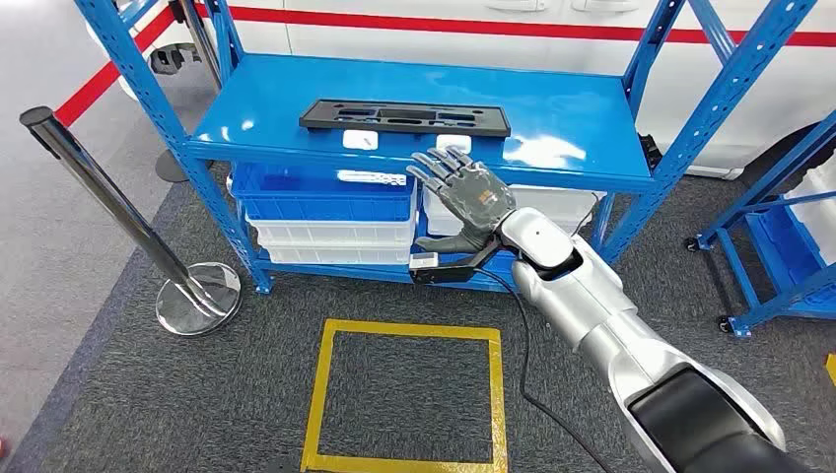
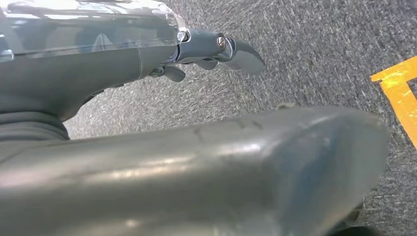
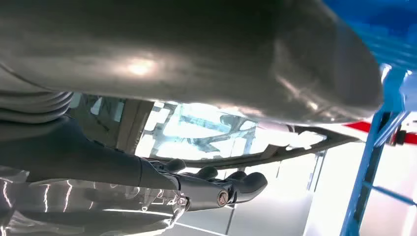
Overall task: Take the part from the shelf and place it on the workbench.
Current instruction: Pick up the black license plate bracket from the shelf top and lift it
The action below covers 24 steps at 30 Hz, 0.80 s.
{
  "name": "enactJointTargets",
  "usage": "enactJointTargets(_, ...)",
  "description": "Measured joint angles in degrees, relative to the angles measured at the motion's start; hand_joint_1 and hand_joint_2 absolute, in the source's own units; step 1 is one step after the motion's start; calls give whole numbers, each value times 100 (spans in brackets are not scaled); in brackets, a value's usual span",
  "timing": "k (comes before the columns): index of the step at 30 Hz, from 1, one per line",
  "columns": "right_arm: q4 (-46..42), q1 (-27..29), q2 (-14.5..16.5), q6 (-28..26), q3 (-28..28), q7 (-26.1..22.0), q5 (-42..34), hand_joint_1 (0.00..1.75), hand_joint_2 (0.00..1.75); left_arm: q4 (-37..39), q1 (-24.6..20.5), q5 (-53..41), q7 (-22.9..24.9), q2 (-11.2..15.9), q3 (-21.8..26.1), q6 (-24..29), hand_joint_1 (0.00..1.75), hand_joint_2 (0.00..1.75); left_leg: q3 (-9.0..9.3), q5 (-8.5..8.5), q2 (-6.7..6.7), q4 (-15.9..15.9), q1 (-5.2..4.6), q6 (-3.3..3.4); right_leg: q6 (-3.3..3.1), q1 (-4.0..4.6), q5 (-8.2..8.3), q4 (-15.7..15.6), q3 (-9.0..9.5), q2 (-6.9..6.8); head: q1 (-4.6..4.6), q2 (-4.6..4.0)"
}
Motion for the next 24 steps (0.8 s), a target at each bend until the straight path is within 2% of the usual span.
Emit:
enactJointTargets(2, 0, 14, -35, -1, 4, -1, 0, 0, 0, 0, 13, 0, 0, 1, 1, 1, 0, 0, 29, 189, 3, -156, 2, -7, 11, -4, -44, 2, 56, 0, 0, 0)
enactJointTargets(3, 0, 24, -66, -2, 9, -2, 0, 0, 0, 0, 23, 0, 0, 2, 1, 2, 0, 0, 106, 407, 8, -404, 5, -11, 25, -9, -93, 5, 118, -1, 0, 0)
enactJointTargets(4, 0, 29, -95, -2, 11, -2, 0, 0, 0, 0, 29, 1, 0, 3, 1, 3, 0, 0, 255, 668, 11, -798, 9, -10, 45, -13, -151, 8, 183, -4, 1, 0)
enactJointTargets(5, 0, 26, -121, -2, 16, -2, -1, 0, 0, 0, 32, 1, 0, 4, 2, 4, 0, 0, 424, 837, 9, -1166, 2, 2, 74, -1, -211, 18, 238, -2, 1, 0)
enactJointTargets(6, 0, 23, -141, -2, 21, -2, -1, 0, 0, 0, 33, 2, 0, 4, 2, 6, 0, 0, 560, 918, 3, -1456, -3, 42, 107, 12, -263, 27, 274, 4, 1, 0)
enactJointTargets(7, 0, 22, -155, -2, 26, -2, -2, 0, 0, 0, 34, 2, -1, 4, 3, 8, 0, 0, 637, 915, -5, -1616, -13, 86, 138, 25, -301, 29, 295, 6, 2, 0)
enactJointTargets(9, -5, 22, -165, -5, 33, -4, -2, 0, 0, -1, 37, 3, -1, 7, 3, 12, 0, 0, 697, 802, -20, -1688, -14, 201, 194, 30, -317, 53, 317, 29, 1, 0)
enactJointTargets(10, -13, 22, -166, -7, 34, -4, -3, 0, 0, -2, 39, 4, -1, 11, 3, 14, 0, 0, 736, 775, -29, -1710, -5, 238, 216, 19, -297, 125, 293, 39, 2, 0)
enactJointTargets(12, -27, 12, -157, -11, 35, -4, -4, 0, 0, -5, 36, 7, -5, 18, 3, 22, 0, 0, 865, 709, -55, -1764, 21, 298, 261, -6, -257, 540, 58, 68, 3, 0)
enactJointTargets(13, -28, 14, -144, -13, 35, -4, -4, 0, 0, -7, 35, 10, -13, 18, 4, 30, 0, 0, 938, 669, -69, -1794, 26, 314, 284, -20, -283, 868, -171, 73, 5, 0)
enactJointTargets(15, -13, 36, -105, -17, 40, -4, -3, 0, 0, -7, 46, 17, -28, 16, 7, 47, 0, 0, 1093, 558, -100, -1827, 27, 328, 317, -45, -501, 1496, -691, 78, 5, 0)
enactJointTargets(16, -2, 52, -92, -20, 45, -4, -3, 0, 0, -7, 59, 20, -32, 16, 9, 55, 0, 0, 1178, 491, -118, -1833, 28, 327, 323, -56, -612, 1659, -897, 77, 5, 0)
enactJointTargets(17, 8, 63, -83, -23, 51, -5, -3, 0, 0, -7, 72, 21, -33, 17, 11, 64, 0, 0, 1279, 414, -135, -1835, 28, 324, 319, -64, -645, 1649, -1027, 77, 5, 0)
enactJointTargets(18, 18, 65, -81, -28, 56, -8, -7, 0, 0, -7, 82, 21, -33, 17, 12, 74, 0, 0, 1389, 332, -148, -1836, 28, 316, 305, -66, -549, 1473, -1075, 76, 4, 0)
enactJointTargets(19, 26, 63, -80, -37, 60, -17, -17, 0, 0, -7, 87, 19, -33, 15, 12, 85, 0, 0, 1504, 247, -158, -1838, 27, 303, 277, -61, -297, 1169, -1065, 72, 5, 0)
enactJointTargets(20, 47, 62, -73, -54, 64, -34, -36, 0, 0, -4, 97, 16, -32, 13, 13, 96, 0, 0, 1618, 153, -163, -1838, 26, 286, 234, -42, 132, 770, -1043, 53, 5, 0)
enactJointTargets(21, 75, 60, -62, -75, 69, -54, -57, 0, 0, -3, 102, 12, -31, 10, 14, 104, 0, 0, 1708, 64, -169, -1848, 21, 257, 196, -14, 481, 440, -1013, 36, 8, 0)
enactJointTargets(22, 100, 60, -46, -97, 76, -76, -77, 0, 0, -2, 103, 7, -27, 8, 15, 110, 0, 0, 1782, -24, -166, -1877, 17, 226, 163, 14, 734, 211, -987, 21, 10, 0)
enactJointTargets(23, 121, 57, -30, -120, 81, -92, -92, 0, 0, -1, 106, 3, -23, 8, 16, 114, 0, 0, 1853, -73, -155, -1890, 12, 192, 138, 38, 845, 78, -961, 17, 10, 0)
enactJointTargets(24, 129, 43, -21, -136, 86, -100, -99, 0, 0, -3, 95, -1, -22, 8, 16, 117, 0, 0, 1914, -84, -134, -1905, 8, 155, 119, 47, 761, 59, -909, 26, 12, 0)
